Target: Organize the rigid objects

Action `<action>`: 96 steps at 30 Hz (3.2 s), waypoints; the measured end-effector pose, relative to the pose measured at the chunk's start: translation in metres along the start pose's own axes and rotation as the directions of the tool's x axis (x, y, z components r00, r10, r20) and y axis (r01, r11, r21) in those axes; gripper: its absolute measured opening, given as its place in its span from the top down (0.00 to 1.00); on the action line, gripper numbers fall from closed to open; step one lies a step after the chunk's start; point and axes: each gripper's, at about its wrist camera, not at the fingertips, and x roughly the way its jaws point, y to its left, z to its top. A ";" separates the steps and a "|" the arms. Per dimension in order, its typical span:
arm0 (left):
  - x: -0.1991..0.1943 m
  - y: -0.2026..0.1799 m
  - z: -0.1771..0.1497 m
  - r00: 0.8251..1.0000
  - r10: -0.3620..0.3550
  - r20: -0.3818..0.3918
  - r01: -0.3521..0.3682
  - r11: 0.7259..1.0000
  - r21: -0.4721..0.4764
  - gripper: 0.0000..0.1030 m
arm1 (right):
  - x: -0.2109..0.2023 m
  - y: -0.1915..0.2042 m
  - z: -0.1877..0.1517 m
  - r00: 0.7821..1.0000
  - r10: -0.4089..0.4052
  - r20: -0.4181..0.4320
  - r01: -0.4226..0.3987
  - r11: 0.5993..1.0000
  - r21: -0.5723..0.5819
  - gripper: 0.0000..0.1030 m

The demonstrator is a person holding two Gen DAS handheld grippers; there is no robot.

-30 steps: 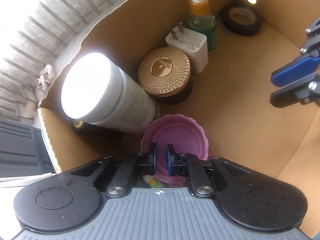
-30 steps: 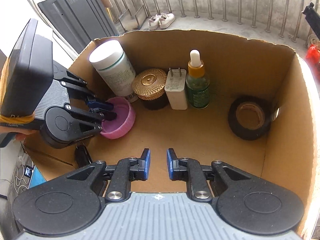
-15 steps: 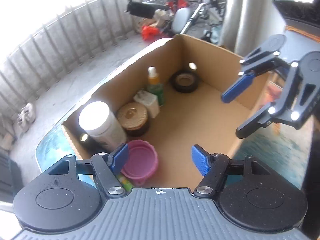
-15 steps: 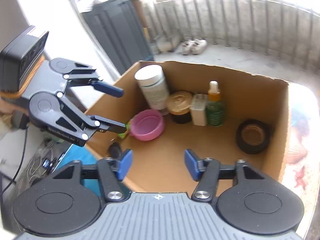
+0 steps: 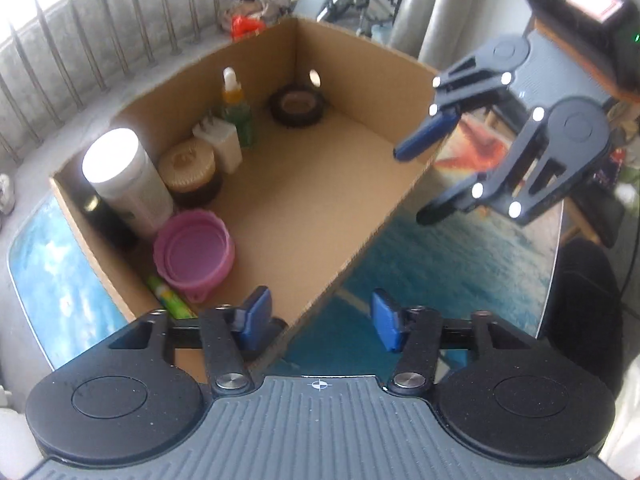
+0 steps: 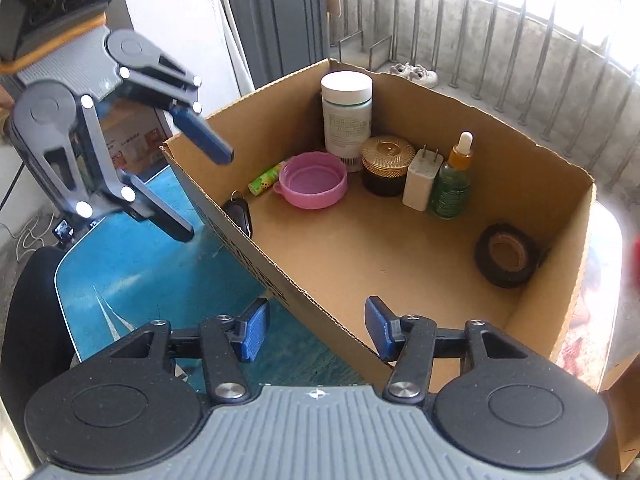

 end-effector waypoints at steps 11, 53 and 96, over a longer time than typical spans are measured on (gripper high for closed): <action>0.003 -0.004 -0.007 0.999 0.033 -0.008 -0.033 0.998 0.051 0.81 | -0.009 0.018 -0.035 0.997 0.057 0.053 -0.063 0.989 0.135 0.48; -0.070 -0.091 -0.080 0.631 0.518 0.578 -0.299 0.850 -0.435 0.01 | -0.162 0.172 -0.141 0.704 -0.372 0.605 0.054 0.878 0.476 0.48; -0.047 -0.113 -0.038 0.621 0.666 0.414 -0.494 0.742 -0.454 0.00 | -0.126 0.147 -0.131 0.767 -0.360 0.531 0.042 0.854 0.518 0.34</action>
